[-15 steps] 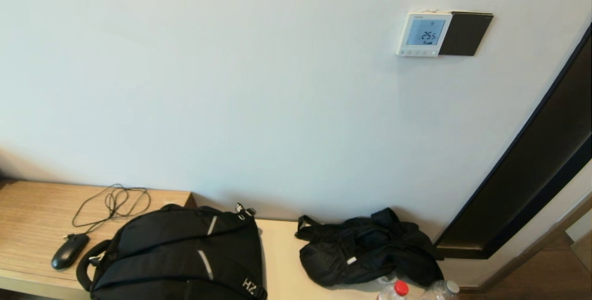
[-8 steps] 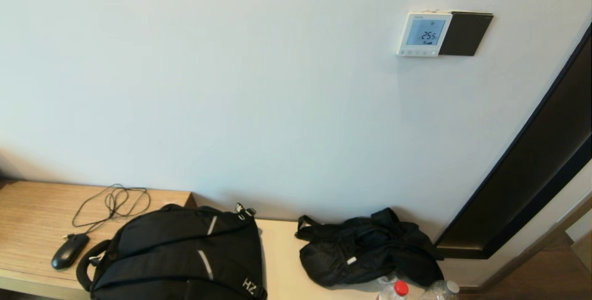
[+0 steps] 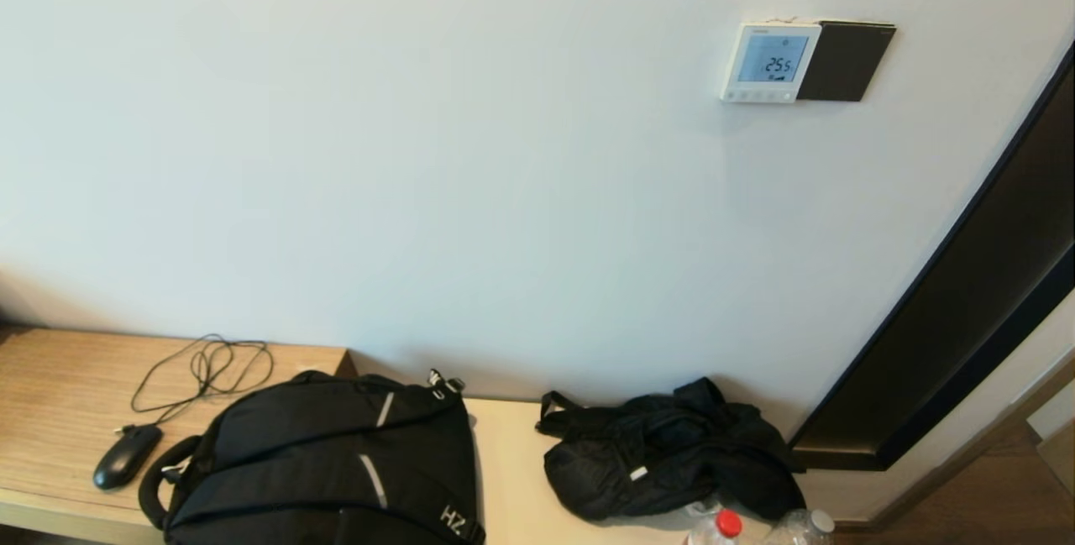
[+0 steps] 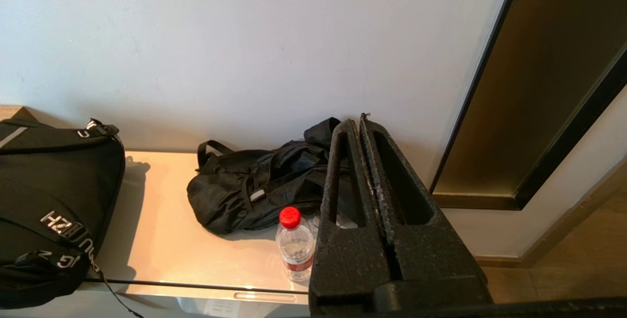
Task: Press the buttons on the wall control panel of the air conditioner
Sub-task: Turn off the central air conditioner
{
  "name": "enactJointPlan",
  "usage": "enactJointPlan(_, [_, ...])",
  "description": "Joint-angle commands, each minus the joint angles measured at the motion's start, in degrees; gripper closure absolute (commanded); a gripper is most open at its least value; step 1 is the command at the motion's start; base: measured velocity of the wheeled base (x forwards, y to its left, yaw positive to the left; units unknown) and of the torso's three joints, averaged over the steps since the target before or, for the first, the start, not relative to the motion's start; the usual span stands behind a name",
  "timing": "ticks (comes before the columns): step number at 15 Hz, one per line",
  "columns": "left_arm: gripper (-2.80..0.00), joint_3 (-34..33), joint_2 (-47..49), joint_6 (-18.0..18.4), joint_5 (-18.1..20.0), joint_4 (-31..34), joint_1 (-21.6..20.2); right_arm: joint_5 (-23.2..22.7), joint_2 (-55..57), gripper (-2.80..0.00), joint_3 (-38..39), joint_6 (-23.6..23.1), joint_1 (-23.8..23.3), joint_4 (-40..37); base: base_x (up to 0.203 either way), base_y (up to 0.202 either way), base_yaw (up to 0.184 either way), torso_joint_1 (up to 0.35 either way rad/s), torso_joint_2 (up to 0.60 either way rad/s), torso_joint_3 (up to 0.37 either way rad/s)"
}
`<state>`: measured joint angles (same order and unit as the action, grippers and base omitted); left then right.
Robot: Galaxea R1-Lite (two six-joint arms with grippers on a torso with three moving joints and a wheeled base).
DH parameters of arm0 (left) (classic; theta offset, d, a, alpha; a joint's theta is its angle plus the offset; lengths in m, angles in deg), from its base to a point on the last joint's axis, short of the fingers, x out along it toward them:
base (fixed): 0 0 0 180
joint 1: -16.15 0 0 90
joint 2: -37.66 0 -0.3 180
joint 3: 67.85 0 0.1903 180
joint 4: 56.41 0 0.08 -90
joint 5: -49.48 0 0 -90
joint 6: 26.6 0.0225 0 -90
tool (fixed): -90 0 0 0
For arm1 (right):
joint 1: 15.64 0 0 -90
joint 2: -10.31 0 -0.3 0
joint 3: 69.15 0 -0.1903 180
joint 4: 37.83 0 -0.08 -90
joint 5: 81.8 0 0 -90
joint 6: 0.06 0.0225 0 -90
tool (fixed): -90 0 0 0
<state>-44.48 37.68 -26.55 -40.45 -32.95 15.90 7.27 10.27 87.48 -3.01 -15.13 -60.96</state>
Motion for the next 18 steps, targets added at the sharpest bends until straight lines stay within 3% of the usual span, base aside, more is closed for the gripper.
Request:
enactJointPlan(1, [0.00,0.00,-0.02,0.04,0.01,-0.01,-0.02,-0.04,-0.04,0.00,0.09,-0.04,0.02,0.02,0.000,0.000,0.000,0.000,0.00,0.000])
enactJointPlan(18, [0.00,0.00,-0.02,0.03,0.01,-0.01,-0.02,-0.22,-0.04,0.00,0.00,-0.57,0.02,-0.07,0.000,0.000,0.000,0.000,0.00,0.000])
